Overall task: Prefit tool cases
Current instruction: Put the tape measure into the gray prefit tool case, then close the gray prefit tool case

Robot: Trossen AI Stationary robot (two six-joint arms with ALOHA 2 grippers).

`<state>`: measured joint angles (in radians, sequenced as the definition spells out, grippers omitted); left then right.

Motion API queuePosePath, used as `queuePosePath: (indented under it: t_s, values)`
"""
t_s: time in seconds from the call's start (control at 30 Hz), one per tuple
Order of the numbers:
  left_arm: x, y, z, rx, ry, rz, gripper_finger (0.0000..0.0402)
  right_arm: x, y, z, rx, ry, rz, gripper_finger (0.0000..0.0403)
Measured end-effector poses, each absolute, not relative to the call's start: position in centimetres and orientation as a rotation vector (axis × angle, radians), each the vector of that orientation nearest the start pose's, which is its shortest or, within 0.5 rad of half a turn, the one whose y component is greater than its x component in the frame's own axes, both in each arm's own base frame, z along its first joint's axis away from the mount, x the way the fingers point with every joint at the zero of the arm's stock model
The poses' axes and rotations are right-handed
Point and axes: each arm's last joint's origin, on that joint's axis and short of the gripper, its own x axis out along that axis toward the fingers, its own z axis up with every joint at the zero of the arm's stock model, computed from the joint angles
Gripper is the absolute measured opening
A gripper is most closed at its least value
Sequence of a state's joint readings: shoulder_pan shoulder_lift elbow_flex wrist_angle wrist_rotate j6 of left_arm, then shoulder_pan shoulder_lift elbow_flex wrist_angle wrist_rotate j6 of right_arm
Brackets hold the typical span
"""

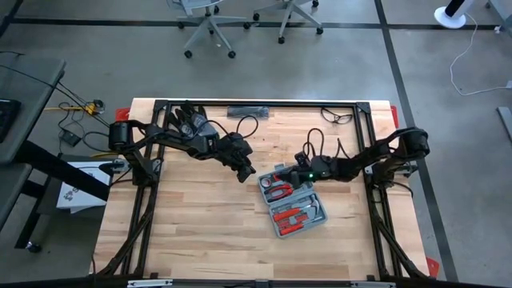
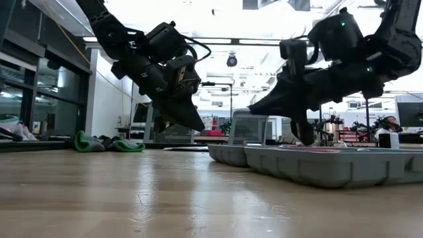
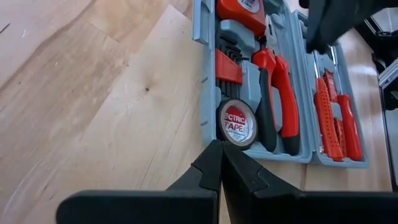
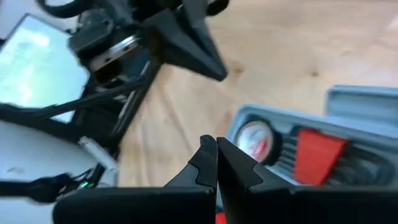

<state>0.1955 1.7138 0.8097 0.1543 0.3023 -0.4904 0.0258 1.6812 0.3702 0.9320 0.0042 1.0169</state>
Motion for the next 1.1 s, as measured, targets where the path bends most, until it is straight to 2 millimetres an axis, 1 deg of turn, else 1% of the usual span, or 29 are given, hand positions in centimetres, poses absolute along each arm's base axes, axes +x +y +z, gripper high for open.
queuePosePath:
  t_s: [0.07,0.13,0.2,0.23,0.27,0.33,0.37,0.43,0.5,0.6,0.63,0.7,0.8,0.9,1.0,1.1]
  values:
    - [32.2,5.5,14.4,-0.651,0.743,0.077,0.0,26.0,0.6,11.2,1.005,0.336,-0.112,0.0]
    - [32.2,5.5,14.4,-0.653,0.744,0.076,0.0,26.2,0.7,12.1,0.984,0.258,-0.069,0.0]
    - [32.2,5.5,14.4,-0.656,0.744,0.077,0.0,26.4,0.6,13.1,0.962,0.154,-0.07,0.0]
    - [32.2,5.5,14.4,-0.656,0.744,0.077,0.0,26.5,0.5,13.4,0.962,0.138,-0.084,0.0]
    - [32.2,5.5,14.4,-0.656,0.743,0.077,0.0,26.6,0.4,13.0,0.963,0.175,-0.111,0.0]
    - [32.2,5.5,14.4,-0.652,0.744,0.074,0.0,26.5,0.3,11.6,0.96,0.3,-0.148,0.0]
    - [32.1,5.5,14.4,-0.651,0.744,0.073,0.0,26.6,0.3,11.5,0.988,0.323,-0.122,0.0]
    - [32.2,5.5,14.4,-0.649,0.743,0.071,0.0,26.5,0.2,11.8,1.001,0.3,-0.076,0.0]
    - [32.1,5.6,14.4,-0.65,0.743,0.075,0.0,26.4,0.2,12.4,1.007,0.256,-0.046,0.0]
    - [32.1,5.7,14.5,-0.661,0.739,0.077,0.0,26.3,0.1,14.6,0.996,0.15,-0.012,0.0]
    - [32.1,5.7,14.5,-0.661,0.737,0.076,0.0,26.1,0.1,15.1,0.992,0.149,-0.013,0.0]
    - [32.1,5.7,14.5,-0.674,0.74,0.068,0.0,25.6,0.0,15.5,0.988,0.198,-0.047,0.0]
    - [32.0,5.6,14.3,-0.701,0.768,0.047,0.0,24.1,0.0,16.5,0.989,0.304,-0.11,0.0]
    - [31.7,5.2,14.0,-0.714,0.823,0.031,0.0,22.0,0.1,16.4,0.974,0.471,-0.233,0.0]
    - [31.3,4.8,13.7,-0.709,0.879,0.031,0.0,19.8,0.3,16.6,0.983,0.578,-0.339,0.0]
    - [31.2,4.2,13.5,-0.706,0.904,0.022,0.0,18.0,0.6,16.2,0.998,0.703,-0.439,0.0]
